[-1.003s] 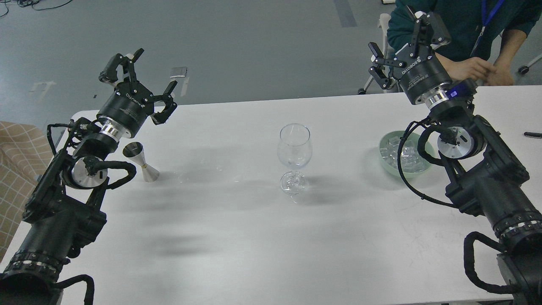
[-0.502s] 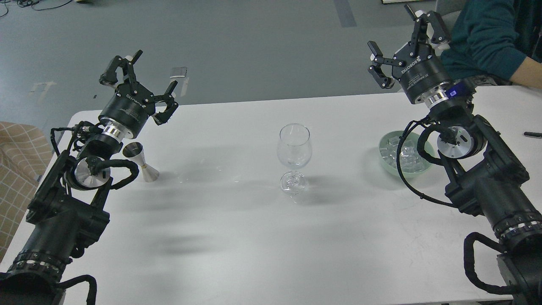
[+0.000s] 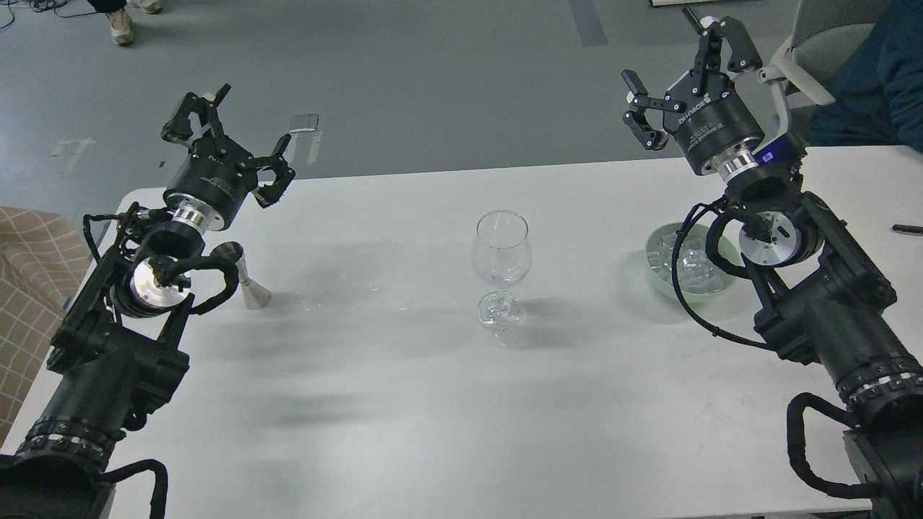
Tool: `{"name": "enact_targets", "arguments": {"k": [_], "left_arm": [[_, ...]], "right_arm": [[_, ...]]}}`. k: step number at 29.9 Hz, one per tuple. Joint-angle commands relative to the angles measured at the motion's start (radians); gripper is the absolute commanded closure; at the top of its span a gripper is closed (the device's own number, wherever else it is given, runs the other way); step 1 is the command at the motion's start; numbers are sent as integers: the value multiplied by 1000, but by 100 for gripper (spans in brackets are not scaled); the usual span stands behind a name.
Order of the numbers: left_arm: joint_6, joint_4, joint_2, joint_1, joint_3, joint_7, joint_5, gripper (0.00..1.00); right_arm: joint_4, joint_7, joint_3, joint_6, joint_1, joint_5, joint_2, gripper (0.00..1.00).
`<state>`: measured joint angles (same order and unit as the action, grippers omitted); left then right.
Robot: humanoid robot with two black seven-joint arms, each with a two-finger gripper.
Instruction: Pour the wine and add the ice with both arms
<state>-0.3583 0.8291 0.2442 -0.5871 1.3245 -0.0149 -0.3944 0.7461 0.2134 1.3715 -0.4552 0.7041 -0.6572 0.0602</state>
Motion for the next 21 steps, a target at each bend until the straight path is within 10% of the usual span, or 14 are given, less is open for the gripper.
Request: {"name": "enact_targets", "arguments": {"k": [1, 21], "left_arm": [[-17, 1, 6, 4, -5, 3, -3, 2], [7, 171, -14, 29, -51, 33, -83, 2]], "right_arm": [[2, 0, -3, -10, -11, -2, 1, 0], [108, -20, -78, -13, -57, -4, 66, 0]]}}
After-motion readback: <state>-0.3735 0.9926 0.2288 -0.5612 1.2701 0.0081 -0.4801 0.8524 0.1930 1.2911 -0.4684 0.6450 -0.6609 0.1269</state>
